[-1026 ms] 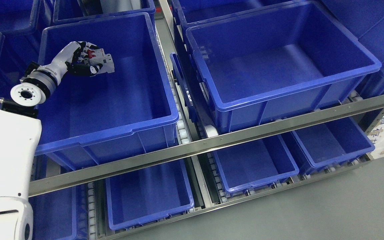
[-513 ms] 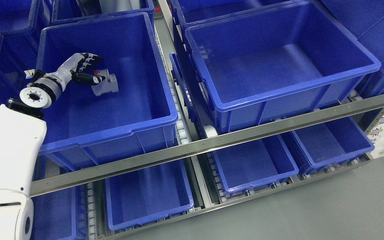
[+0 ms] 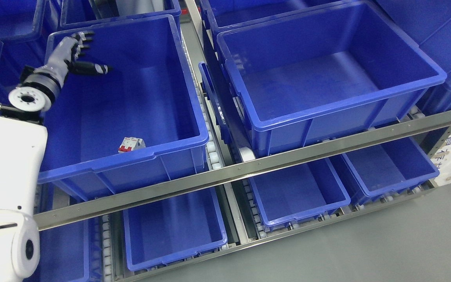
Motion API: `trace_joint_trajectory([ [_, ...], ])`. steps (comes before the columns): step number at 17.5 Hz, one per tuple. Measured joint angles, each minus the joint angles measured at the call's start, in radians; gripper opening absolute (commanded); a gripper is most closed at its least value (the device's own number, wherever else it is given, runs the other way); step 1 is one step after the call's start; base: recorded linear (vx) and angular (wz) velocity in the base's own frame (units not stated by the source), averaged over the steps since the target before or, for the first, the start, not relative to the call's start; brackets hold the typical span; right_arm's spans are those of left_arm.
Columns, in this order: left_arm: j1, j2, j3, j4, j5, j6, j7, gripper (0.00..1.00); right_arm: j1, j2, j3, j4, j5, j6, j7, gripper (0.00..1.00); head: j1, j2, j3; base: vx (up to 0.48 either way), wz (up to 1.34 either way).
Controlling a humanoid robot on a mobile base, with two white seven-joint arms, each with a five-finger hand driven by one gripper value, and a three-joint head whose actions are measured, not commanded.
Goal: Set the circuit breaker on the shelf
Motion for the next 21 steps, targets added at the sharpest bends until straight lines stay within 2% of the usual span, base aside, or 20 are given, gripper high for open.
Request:
trace_joint_trajectory([
  [5,0.064,-0.063,0.152,-0.125,0.087,-0.003,0.005,1.0,0.0,0.0,0.0,0.0,0.0,0.0,0.0,1.0,0.0,0.0,0.0,-0.016,-0.01],
  [10,0.239,-0.134,0.239,-0.382,0.132,0.106,0.001,1.0,0.0,0.0,0.0,0.0,0.0,0.0,0.0,1.0,0.0,0.0,0.0,-0.1,0.04],
  [15,0.423,-0.18,0.282,-0.655,0.17,0.127,-0.005,1.0,0.0,0.0,0.0,0.0,0.0,0.0,0.0,1.0,0.0,0.0,0.0,-0.21,0.07],
  [21,0.528,-0.209,0.267,-0.829,0.186,0.13,0.0,1.0,0.0,0.0,0.0,0.0,0.0,0.0,0.0,1.0,0.0,0.0,0.0,-0.208,-0.08],
])
